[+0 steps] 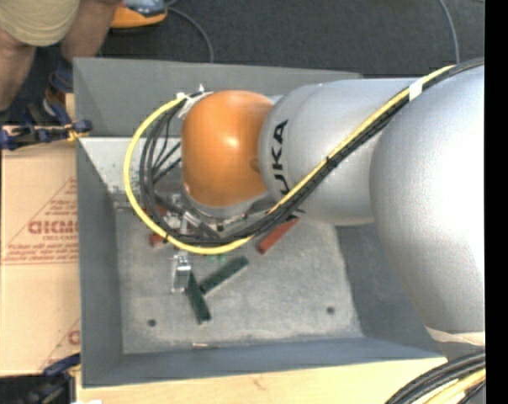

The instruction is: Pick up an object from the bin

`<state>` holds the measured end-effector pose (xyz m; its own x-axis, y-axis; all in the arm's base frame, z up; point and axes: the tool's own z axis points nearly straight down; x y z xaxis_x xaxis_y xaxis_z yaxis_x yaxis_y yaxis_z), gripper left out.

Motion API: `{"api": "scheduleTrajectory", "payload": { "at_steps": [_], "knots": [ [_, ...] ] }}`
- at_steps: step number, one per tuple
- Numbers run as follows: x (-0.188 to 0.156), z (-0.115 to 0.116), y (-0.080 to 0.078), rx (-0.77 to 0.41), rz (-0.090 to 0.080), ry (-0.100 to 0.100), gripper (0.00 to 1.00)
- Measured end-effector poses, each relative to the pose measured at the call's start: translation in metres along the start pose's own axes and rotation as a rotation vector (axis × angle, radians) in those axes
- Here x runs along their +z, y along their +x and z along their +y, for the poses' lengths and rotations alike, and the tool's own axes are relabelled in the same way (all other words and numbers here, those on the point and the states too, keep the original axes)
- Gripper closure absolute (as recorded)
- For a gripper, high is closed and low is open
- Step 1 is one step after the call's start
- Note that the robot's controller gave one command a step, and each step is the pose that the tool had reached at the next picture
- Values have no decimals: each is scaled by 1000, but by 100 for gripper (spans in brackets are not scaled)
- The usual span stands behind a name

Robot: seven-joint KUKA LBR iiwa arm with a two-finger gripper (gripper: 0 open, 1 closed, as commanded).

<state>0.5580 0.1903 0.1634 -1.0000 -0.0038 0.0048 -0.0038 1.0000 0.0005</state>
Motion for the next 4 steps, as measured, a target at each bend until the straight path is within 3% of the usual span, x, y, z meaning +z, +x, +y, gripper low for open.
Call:
{"api": "scheduleTrajectory", "payload": {
  "at_steps": [1,2,3,4],
  "knots": [
    [-5,-1,-2,4,-8,-1,0],
    [19,-20,-22,-83,-15,-4,0],
    [54,-42,-26,-77,-5,2,0],
    [72,-54,-50,153,-9,-7,0]
  ]
}}
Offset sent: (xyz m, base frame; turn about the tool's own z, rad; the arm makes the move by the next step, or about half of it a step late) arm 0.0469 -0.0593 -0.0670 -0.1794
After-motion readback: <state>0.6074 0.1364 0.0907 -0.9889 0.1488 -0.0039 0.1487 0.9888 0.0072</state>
